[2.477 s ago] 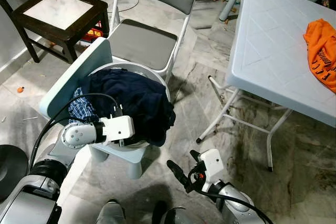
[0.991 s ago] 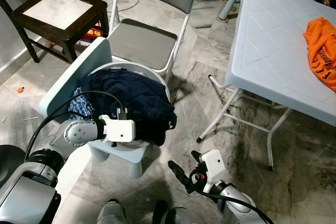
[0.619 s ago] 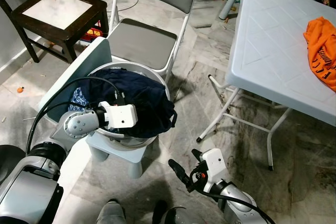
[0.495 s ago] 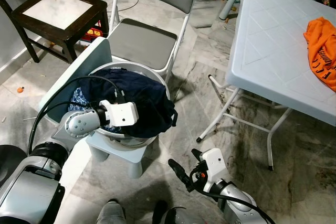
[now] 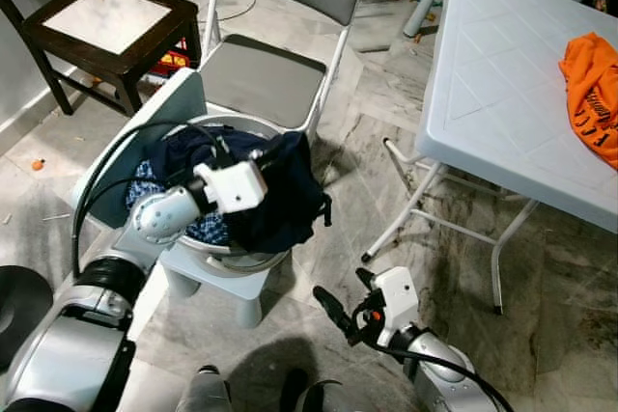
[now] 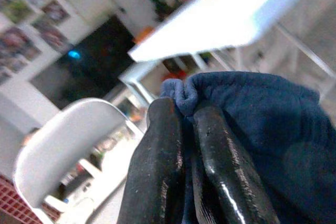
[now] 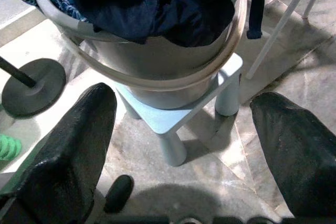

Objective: Hang hanger

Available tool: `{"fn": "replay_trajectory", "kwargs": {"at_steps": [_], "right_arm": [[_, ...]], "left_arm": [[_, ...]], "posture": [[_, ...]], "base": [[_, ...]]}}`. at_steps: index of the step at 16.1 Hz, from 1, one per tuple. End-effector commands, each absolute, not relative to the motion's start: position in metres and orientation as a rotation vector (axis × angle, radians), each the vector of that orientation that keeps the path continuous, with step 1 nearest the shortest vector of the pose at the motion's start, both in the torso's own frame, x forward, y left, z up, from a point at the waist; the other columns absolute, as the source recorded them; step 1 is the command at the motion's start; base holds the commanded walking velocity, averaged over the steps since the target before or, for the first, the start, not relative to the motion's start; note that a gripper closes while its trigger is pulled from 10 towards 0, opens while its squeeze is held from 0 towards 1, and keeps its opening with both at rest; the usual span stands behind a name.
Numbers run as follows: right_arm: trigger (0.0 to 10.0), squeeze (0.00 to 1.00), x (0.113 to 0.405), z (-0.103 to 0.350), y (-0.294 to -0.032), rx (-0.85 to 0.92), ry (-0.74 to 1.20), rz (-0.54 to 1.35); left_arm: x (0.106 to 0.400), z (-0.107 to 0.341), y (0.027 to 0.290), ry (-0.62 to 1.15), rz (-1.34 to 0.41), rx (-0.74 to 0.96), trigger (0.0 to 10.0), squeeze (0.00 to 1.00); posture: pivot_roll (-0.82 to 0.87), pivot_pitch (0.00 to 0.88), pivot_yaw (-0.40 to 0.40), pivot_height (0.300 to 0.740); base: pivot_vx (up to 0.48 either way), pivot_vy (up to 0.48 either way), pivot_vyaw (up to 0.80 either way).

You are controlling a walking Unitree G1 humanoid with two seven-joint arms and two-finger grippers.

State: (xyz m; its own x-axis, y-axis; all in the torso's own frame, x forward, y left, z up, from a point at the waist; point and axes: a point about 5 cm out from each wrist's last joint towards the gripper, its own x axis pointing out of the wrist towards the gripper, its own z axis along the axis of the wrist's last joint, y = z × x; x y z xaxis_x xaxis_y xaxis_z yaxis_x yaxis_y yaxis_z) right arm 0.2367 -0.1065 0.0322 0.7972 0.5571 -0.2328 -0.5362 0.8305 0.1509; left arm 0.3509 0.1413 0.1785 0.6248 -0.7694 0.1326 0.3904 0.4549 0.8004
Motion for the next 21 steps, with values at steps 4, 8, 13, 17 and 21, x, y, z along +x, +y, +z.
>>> {"fn": "replay_trajectory", "kwargs": {"at_steps": [4,8,13,17,21], "right_arm": [[10.0,0.00,0.261,0.052,-0.140,0.182,0.129,0.259],[10.0,0.00,0.263,0.060,-0.163,0.270,0.056,0.039],[10.0,0.00,0.247,0.047,-0.177,0.370,0.046,-0.178],[10.0,0.00,0.229,0.037,-0.190,0.368,0.045,-0.287],[10.0,0.00,0.223,0.043,-0.182,0.328,0.045,-0.258]], "left_arm": [[0.374,0.191,0.131,-0.406,-0.475,0.474,0.0,0.00],[0.359,0.149,0.126,-0.250,-0.382,0.265,0.0,0.00],[0.340,0.110,0.097,-0.076,-0.567,0.201,1.0,0.00],[0.339,0.106,0.069,-0.032,-0.704,0.207,0.0,0.00],[0.341,0.115,0.054,-0.052,-0.735,0.147,0.0,0.00]], "posture": [[0.30,0.156,-0.180,0.740],[0.29,0.095,-0.125,0.740],[0.22,0.060,0.001,0.740],[0.15,0.025,0.064,0.740],[0.10,0.041,0.019,0.740]], "base": [[0.000,0.000,0.00],[0.000,0.000,0.00],[0.000,0.000,0.00],[0.000,0.000,0.00],[0.000,0.000,-0.34]]}}
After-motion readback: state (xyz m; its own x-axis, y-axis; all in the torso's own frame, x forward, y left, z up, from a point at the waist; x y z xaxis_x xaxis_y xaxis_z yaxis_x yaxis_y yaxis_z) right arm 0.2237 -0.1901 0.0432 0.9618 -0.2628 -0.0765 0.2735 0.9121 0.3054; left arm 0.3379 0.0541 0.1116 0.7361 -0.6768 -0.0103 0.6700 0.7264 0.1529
